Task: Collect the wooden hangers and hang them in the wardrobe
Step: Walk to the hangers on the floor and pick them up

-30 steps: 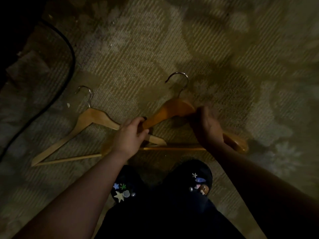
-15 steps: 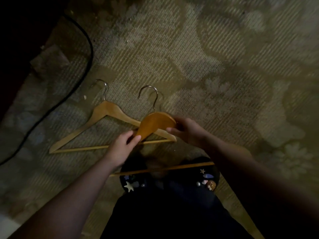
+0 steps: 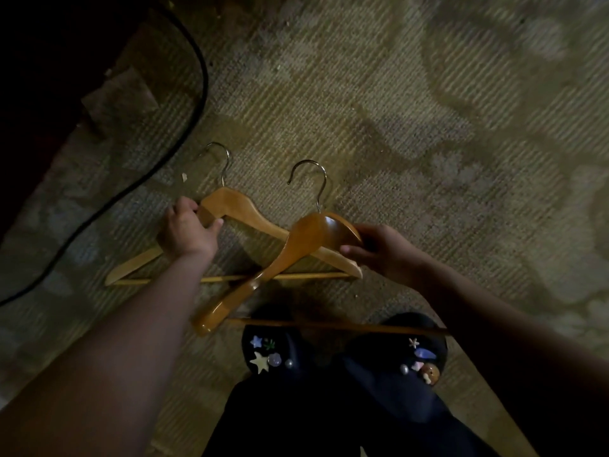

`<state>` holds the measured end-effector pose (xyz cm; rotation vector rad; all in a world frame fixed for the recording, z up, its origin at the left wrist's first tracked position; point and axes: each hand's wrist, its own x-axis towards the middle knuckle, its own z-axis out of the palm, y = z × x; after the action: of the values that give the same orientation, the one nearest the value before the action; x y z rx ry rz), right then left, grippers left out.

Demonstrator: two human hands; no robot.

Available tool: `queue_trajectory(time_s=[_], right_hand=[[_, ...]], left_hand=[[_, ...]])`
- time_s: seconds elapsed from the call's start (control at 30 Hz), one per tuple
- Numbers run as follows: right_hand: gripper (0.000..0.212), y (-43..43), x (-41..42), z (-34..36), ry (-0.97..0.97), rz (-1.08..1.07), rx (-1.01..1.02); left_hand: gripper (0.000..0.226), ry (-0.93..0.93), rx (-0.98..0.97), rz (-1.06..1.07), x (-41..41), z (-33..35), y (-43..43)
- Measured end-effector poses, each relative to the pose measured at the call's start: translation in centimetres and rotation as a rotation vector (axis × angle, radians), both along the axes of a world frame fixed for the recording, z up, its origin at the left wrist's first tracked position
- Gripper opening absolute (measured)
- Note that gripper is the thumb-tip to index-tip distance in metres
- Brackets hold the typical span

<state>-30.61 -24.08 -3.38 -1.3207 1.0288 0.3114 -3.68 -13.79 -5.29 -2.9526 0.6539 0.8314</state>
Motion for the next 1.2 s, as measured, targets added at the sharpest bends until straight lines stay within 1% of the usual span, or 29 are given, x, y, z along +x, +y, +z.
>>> queue_trajectory(time_s=[0.07,0.17,0.23,0.3,0.37,0.43,0.47,0.57,0.6,0.67,0.73,0.87,0.93,1.0,1.1,1.2], right_hand=[[0.006,0.3,-0.3,0.3,-0.014,-0.009,0.000],[0.005,0.8,-0.9,0.7,0.003,-0.007,-0.030],[0.005,1.1,-1.0,0.9,-0.002,-0.023,-0.022],[0.006,1.3,-1.1,1.0,0.002,0.000,-0.030],[0.006,1.6,-1.0,1.2,-0.010,0.014,-0.040],[0.016,1.7,-0.7,1.3,-0.028,0.012,-0.046],[0.015,1.8,-0.5,1.3,-0.024,0.017,-0.045],[0.013,2.3,0.0,1.5,0.015,0.024,-0.037],[0.016,2.5,0.1,1.7,0.025,0.029,-0.046],[0.020,2.9,0.3,2.6,0.045,0.049,-0.063],[0.020,3.3,0.3,4.2,0.048,0.078,-0.061],[0.014,4.1,-0.1,9.1,0.130,0.217,-0.137],[0.021,4.3,-0.2,12.5,0.164,0.262,-0.154],[0.021,4.2,-0.3,16.2,0.178,0.276,-0.160],[0.019,3.2,-0.3,22.7,0.206,0.273,-0.147],[0.025,1.7,-0.1,29.5,0.275,0.258,-0.084]], left_hand=[[0.041,-0.024,0.056,-0.050,0.3,-0.1,-0.1],[0.047,-0.019,0.176,-0.131,0.7,-0.1,-0.3],[0.057,0.010,0.266,-0.135,1.0,-0.1,-0.3],[0.061,0.047,0.296,-0.110,1.1,-0.2,0.2],[0.059,0.058,0.273,-0.082,0.6,-0.1,1.2],[0.057,0.046,0.220,-0.064,-0.4,0.2,2.4],[0.055,0.053,0.170,-0.035,-0.9,0.4,3.0],[0.052,0.163,-0.006,0.110,-1.9,1.1,4.5],[0.053,0.193,-0.045,0.143,-2.1,1.6,4.8],[0.055,0.231,-0.060,0.154,-2.4,2.9,5.3],[0.054,0.270,-0.052,0.125,-2.5,4.9,5.5],[0.028,0.430,-0.112,0.181,-2.9,10.7,5.5],[0.018,0.495,-0.098,0.165,-3.1,14.5,5.2],[0.008,0.564,-0.095,0.190,-3.4,18.5,5.0],[0.016,0.676,-0.135,0.243,-3.5,24.9,5.5],[0.020,0.758,-0.204,0.282,-3.5,31.9,6.3]])
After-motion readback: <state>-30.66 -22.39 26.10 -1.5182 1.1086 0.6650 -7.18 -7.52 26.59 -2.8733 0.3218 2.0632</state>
